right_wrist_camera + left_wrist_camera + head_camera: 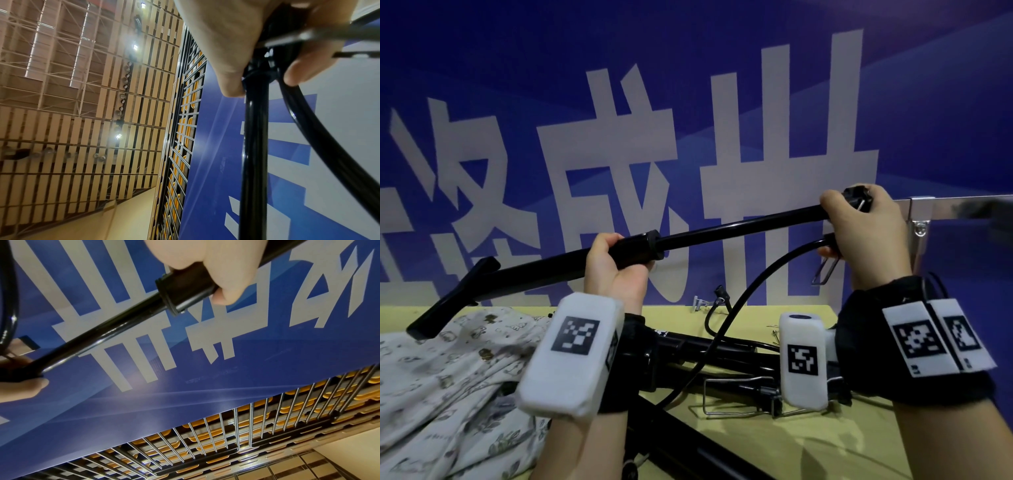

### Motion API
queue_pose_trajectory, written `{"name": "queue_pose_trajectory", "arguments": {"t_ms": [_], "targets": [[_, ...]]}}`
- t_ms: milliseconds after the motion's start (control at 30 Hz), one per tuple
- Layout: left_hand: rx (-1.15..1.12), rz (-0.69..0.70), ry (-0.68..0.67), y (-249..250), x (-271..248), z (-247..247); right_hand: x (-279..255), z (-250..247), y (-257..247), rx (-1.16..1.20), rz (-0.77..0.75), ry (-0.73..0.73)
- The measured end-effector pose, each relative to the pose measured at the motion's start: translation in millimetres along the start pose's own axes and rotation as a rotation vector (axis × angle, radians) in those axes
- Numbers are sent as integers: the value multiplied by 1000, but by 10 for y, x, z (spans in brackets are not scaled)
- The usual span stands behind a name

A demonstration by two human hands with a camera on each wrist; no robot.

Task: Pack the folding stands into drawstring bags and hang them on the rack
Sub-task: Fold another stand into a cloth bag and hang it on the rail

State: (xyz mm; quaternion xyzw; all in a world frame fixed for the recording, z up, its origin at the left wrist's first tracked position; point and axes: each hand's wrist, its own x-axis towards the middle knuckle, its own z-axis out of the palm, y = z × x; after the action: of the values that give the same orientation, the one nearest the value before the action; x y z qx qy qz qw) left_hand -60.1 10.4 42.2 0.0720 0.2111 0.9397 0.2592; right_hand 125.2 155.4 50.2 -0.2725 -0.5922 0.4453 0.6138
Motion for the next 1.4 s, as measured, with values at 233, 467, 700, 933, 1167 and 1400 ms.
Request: {"name": "queue_pose_trajectory", "arguments": {"t_ms": [233,467,700,933,1167,1400], "targets": [[28,42,36,-7,-70,7,-4,-40,-6,-35,-61,2],[-63,-91,4,-157,-252,134,-122,65,-89,-52,-130,-1],[-8,-136,7,-256,-351,183,-189,131,-124,-63,-197,-47],[-36,-244,63,-142,-253,152,-87,35,-93,56,-155,-17],[242,17,262,313,23,-163,-18,-103,-78,110,-88,0],[474,223,221,411,-134,-97,-123,-22,-181,88,-111,28]]}}
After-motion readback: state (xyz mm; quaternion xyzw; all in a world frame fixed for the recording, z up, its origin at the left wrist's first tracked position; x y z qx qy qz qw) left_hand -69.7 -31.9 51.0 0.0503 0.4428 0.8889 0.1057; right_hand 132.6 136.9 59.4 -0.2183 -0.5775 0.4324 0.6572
